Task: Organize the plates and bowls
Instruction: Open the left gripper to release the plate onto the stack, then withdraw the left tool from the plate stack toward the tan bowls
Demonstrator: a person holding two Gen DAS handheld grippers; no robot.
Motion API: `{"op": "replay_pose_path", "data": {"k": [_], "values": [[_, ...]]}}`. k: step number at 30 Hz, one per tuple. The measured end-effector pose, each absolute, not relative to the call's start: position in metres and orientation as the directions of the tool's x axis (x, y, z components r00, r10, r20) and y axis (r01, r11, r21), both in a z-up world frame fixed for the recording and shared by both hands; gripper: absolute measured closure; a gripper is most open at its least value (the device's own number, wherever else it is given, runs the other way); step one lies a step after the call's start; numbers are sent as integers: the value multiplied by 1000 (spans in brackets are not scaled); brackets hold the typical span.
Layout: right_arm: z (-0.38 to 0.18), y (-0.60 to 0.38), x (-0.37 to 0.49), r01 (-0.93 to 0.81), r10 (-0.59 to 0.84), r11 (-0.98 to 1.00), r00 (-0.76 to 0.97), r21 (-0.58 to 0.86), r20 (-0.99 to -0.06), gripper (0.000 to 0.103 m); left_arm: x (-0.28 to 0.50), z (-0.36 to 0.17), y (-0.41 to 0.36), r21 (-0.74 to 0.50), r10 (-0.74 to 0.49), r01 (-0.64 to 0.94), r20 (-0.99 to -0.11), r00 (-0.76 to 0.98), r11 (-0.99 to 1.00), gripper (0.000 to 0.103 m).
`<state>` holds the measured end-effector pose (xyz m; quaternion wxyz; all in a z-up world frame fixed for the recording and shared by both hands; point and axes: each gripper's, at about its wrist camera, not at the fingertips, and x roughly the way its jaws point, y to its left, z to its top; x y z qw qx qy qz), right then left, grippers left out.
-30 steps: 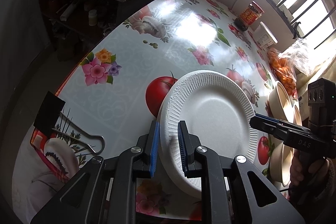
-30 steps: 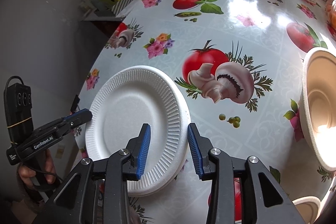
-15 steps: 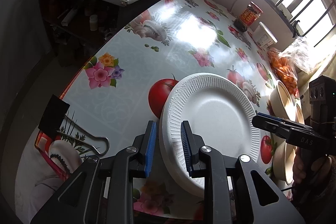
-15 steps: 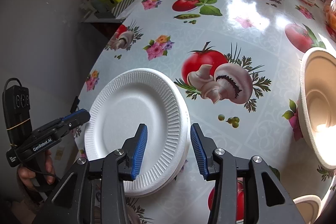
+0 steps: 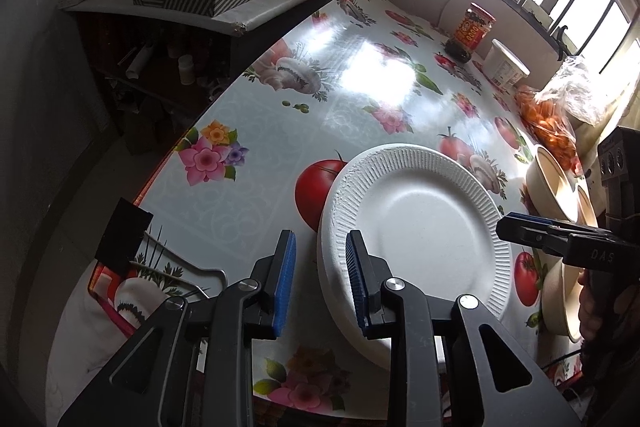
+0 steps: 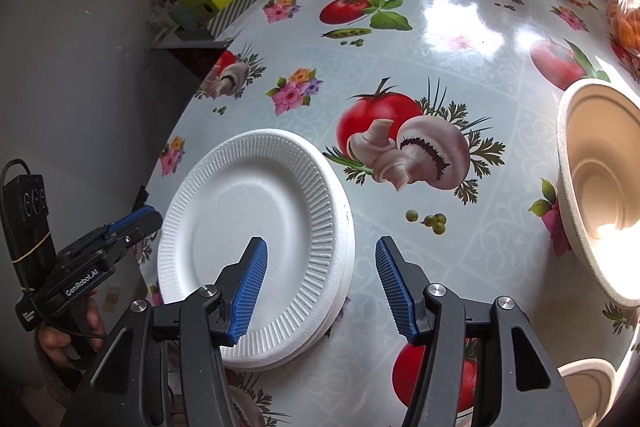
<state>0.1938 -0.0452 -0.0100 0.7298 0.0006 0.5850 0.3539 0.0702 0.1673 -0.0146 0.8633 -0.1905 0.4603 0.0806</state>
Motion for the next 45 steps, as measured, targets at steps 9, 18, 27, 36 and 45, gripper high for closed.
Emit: {"op": "replay_pose_path", "data": {"k": [9, 18, 27, 36, 45], "values": [[-17, -49, 184, -502, 516, 748, 27, 435, -856, 46, 62, -18, 163, -257, -49, -279, -810, 584, 925, 61], [-25, -49, 173, -493, 506, 753, 9, 437, -862, 46, 54, -21, 158, -278, -83, -251, -806, 586, 927, 61], [-26, -44, 166, -479, 517, 750, -4, 456, -856, 45, 48, -29, 158, -323, -124, -264, -813, 569, 909, 61], [-27, -24, 164, -485, 536, 733, -19, 477, -844, 45, 48, -34, 165, -341, -136, -280, -817, 560, 897, 61], [-29, -4, 171, -472, 561, 723, -23, 504, -827, 45, 51, -36, 182, -320, -102, -314, -828, 552, 894, 61]]}}
